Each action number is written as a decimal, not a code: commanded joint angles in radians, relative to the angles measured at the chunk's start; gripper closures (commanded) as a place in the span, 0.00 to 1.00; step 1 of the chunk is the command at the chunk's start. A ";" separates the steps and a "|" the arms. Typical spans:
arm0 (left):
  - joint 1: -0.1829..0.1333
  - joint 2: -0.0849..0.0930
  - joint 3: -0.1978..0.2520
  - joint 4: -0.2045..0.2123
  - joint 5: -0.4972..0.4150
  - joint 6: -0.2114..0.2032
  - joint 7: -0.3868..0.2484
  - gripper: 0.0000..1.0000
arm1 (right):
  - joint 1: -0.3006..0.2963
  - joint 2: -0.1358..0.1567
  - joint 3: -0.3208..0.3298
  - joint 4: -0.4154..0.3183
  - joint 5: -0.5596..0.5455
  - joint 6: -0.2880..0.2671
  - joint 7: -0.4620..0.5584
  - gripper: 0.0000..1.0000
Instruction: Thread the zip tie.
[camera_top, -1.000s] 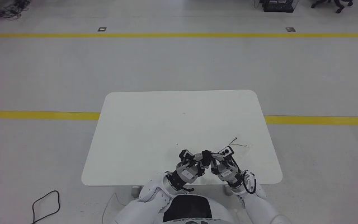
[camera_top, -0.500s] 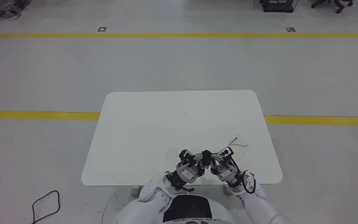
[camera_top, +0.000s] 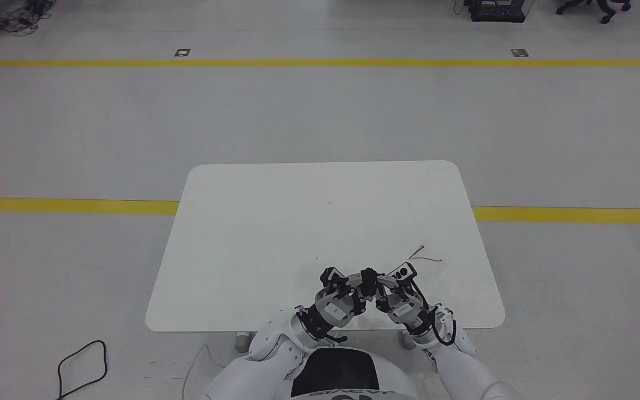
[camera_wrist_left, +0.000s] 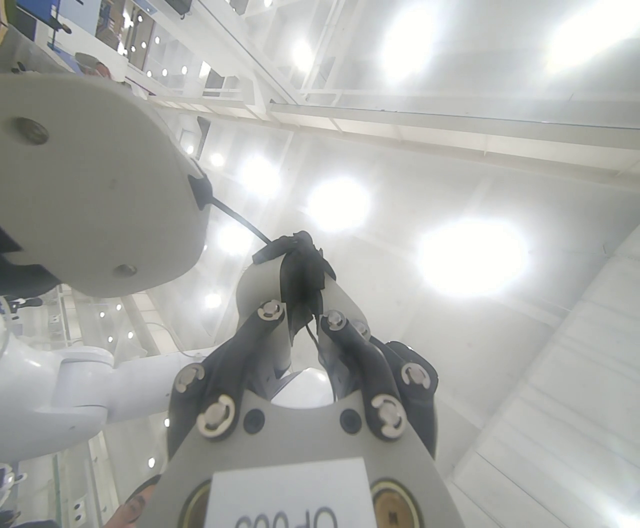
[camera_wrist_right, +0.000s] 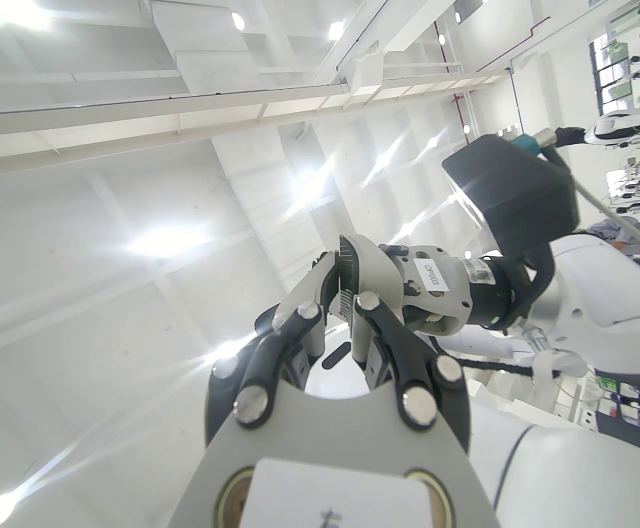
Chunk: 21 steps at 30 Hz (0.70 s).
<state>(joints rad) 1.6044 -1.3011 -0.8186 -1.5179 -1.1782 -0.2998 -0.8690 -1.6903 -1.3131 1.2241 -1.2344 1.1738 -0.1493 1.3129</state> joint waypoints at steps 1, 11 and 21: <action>0.000 0.000 0.000 0.000 0.000 0.000 0.000 1.00 | 0.001 0.000 -0.001 0.002 -0.001 0.000 -0.001 1.00; 0.000 0.000 0.000 0.000 0.000 0.000 0.000 1.00 | 0.003 0.001 -0.003 0.007 -0.002 0.000 -0.003 1.00; 0.000 0.000 0.000 0.000 0.000 0.000 0.000 1.00 | 0.007 0.001 -0.007 0.015 -0.004 0.004 -0.003 1.00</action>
<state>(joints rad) 1.6044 -1.3011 -0.8186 -1.5179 -1.1782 -0.2998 -0.8690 -1.6836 -1.3120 1.2170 -1.2200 1.1710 -0.1460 1.3102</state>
